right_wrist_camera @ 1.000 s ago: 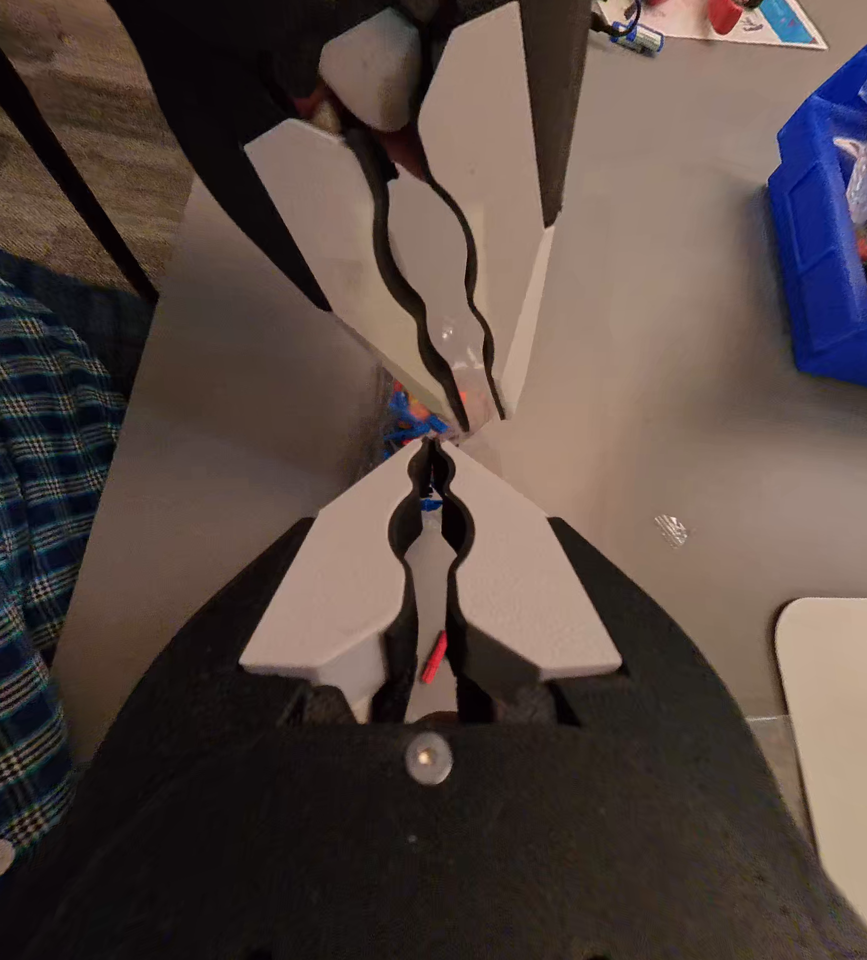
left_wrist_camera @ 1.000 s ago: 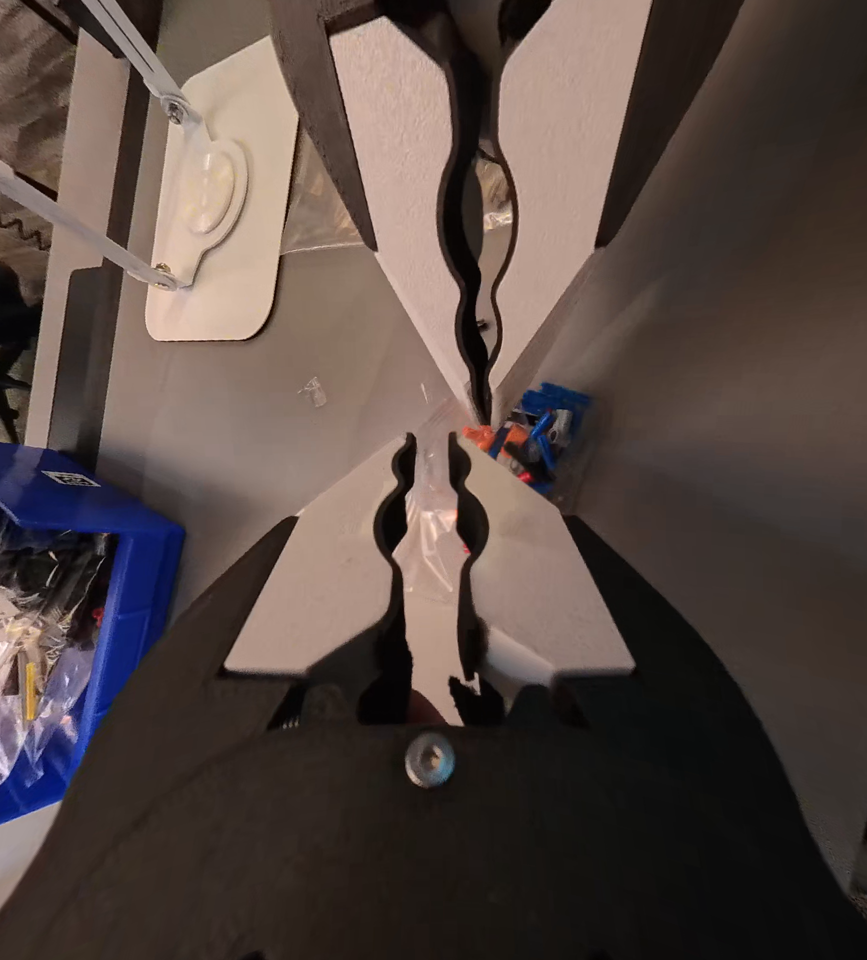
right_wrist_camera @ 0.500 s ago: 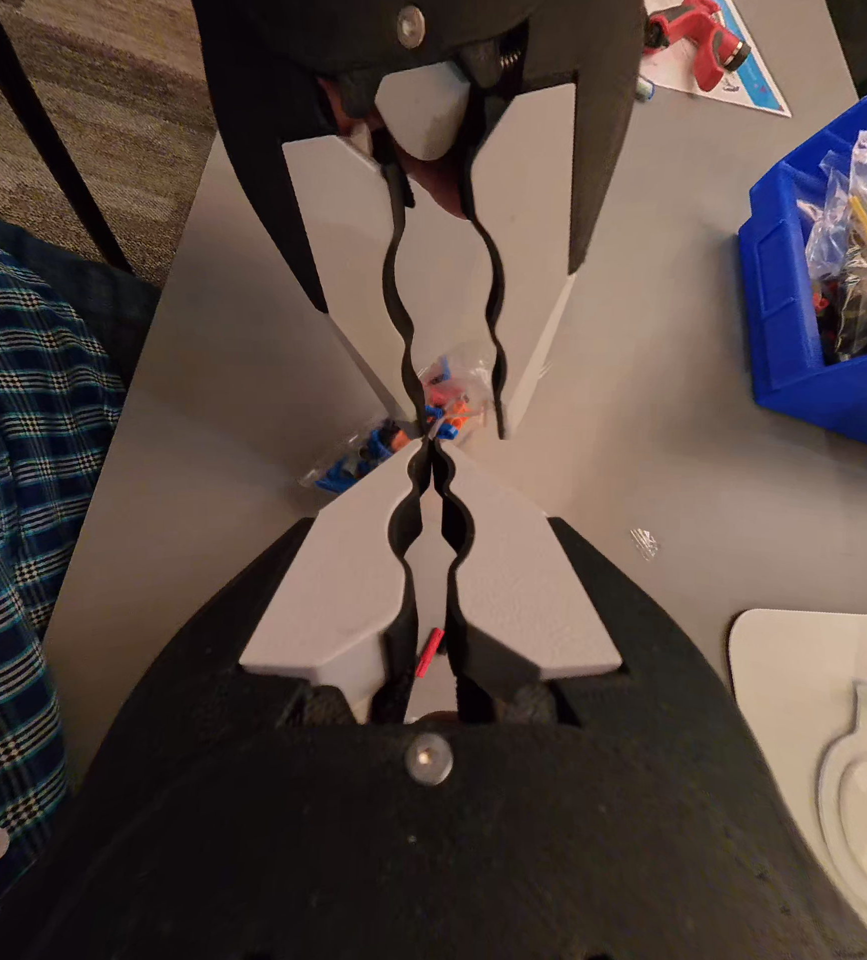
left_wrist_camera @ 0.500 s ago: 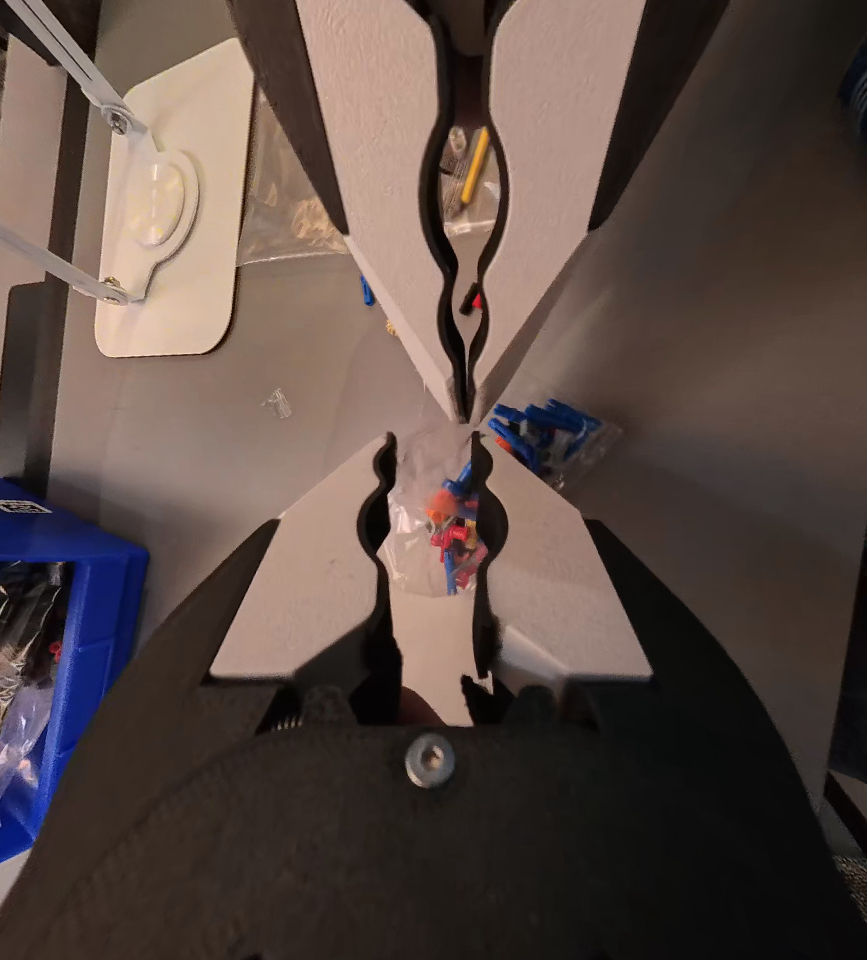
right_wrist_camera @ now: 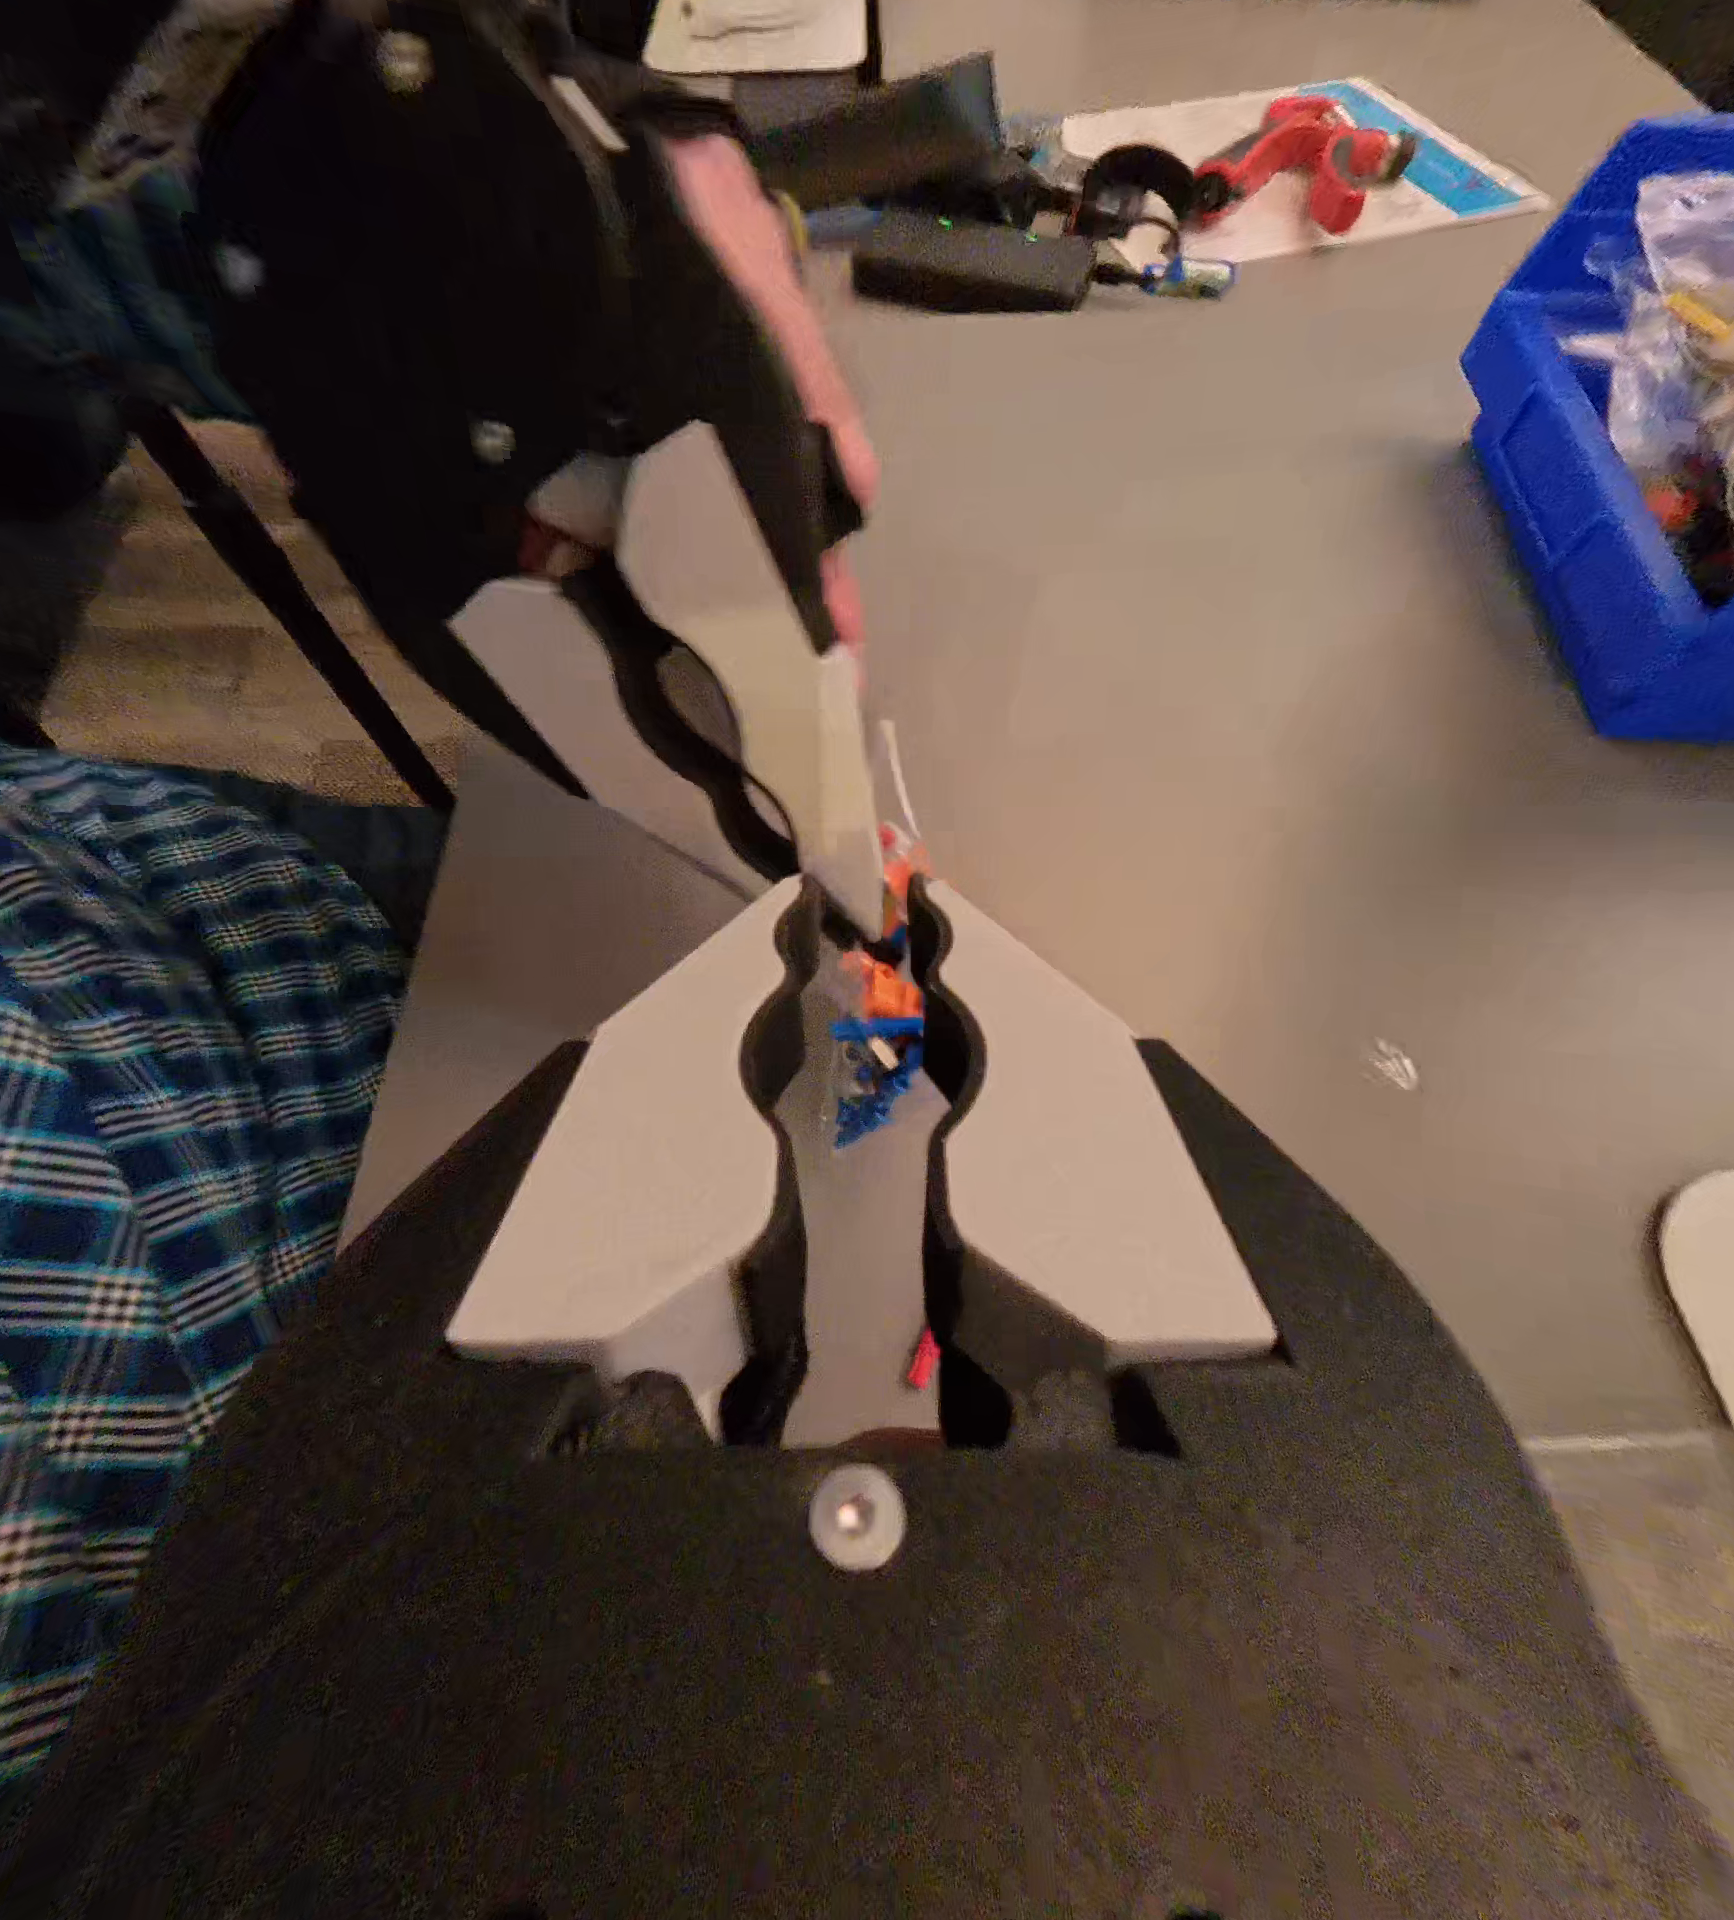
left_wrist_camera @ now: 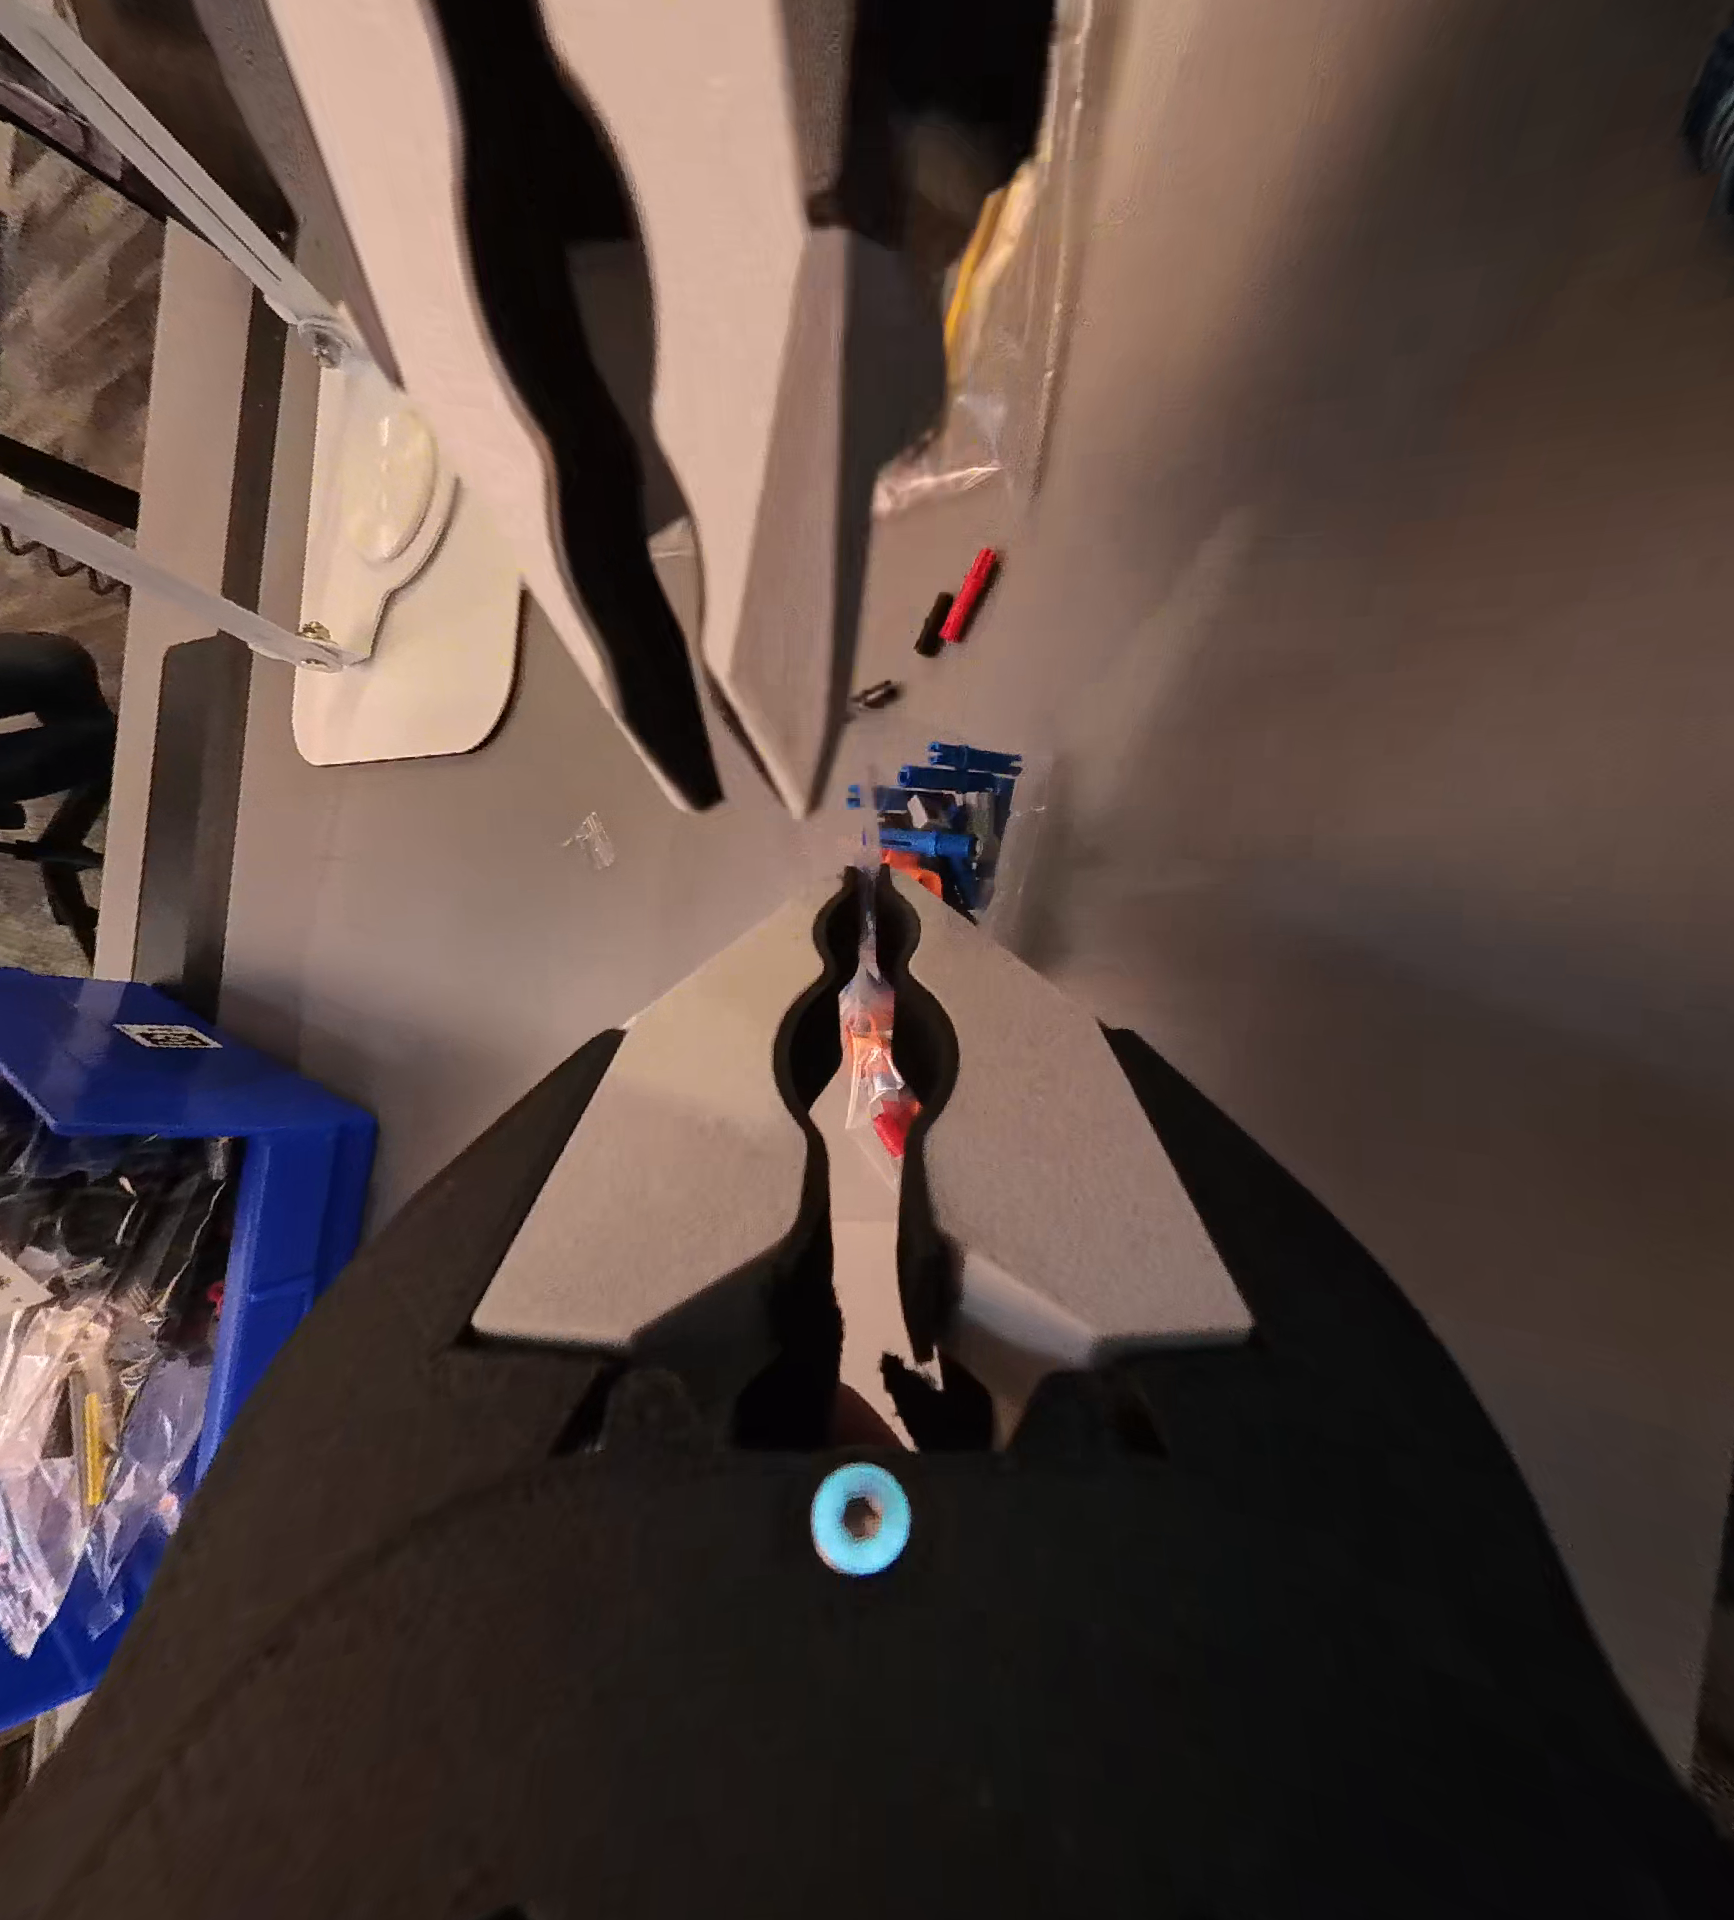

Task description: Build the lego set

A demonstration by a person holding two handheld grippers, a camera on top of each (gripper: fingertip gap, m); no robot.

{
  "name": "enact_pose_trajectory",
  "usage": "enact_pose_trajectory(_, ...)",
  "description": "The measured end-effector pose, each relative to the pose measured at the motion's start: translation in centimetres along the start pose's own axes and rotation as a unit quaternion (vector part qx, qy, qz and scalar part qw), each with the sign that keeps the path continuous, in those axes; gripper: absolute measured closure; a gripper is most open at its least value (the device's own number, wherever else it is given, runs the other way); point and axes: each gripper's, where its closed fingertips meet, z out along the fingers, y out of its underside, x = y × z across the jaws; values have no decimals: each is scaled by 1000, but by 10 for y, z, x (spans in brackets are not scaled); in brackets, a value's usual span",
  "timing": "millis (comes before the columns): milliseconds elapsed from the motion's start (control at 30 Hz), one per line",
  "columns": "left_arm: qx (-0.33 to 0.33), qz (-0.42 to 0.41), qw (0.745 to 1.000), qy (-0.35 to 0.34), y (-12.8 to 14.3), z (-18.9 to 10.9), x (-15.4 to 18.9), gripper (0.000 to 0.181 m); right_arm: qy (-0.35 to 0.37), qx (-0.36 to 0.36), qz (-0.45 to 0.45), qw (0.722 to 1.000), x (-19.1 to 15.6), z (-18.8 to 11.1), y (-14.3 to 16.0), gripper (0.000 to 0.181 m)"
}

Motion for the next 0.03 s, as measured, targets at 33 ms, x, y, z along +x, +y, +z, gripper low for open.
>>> enact_pose_trajectory(33,1,1,1000,0,0,0,0,181,10,-14,6,1000,8,0,6,165)
